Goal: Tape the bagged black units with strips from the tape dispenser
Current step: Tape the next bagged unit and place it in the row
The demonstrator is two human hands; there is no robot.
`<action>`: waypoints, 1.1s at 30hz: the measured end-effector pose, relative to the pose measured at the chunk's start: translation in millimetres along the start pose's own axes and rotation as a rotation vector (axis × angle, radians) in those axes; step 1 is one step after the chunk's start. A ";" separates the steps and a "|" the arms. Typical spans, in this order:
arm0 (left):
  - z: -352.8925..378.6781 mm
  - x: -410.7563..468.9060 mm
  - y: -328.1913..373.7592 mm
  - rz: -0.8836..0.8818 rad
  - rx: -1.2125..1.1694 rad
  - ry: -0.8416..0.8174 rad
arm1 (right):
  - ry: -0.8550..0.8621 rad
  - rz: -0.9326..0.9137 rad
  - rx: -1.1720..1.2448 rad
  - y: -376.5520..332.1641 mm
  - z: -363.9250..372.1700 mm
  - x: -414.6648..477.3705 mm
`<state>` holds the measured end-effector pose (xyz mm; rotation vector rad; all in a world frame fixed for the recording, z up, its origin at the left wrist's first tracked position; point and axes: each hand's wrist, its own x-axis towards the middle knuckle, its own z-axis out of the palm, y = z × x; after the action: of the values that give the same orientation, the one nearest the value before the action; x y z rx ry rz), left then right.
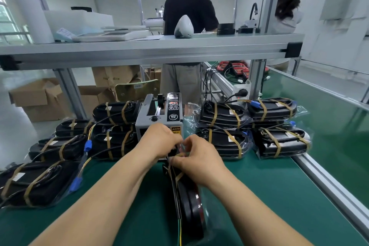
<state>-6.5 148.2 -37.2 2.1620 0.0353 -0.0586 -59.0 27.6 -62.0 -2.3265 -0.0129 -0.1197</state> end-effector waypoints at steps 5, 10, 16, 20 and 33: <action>2.2 2.2 0.7 -0.013 -0.108 -0.007 | 0.053 0.010 -0.092 -10.1 4.3 10.3; -19.7 3.8 -16.1 0.028 -0.198 -0.008 | 0.118 0.040 0.003 -1.2 8.5 8.8; -29.4 25.6 -49.9 -0.281 -0.528 0.296 | 0.082 0.049 -0.069 -1.8 4.3 17.4; -11.8 29.0 -58.6 -0.364 -0.597 0.252 | 0.076 -0.028 -0.329 -12.2 4.6 23.3; 1.9 32.1 -43.1 -0.521 -0.924 0.372 | 0.097 -0.109 -0.523 -13.8 12.9 22.3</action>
<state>23.5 170.8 -75.7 1.1718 0.7000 0.0554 -36.4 45.8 -58.8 -2.8390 -0.0669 -0.3229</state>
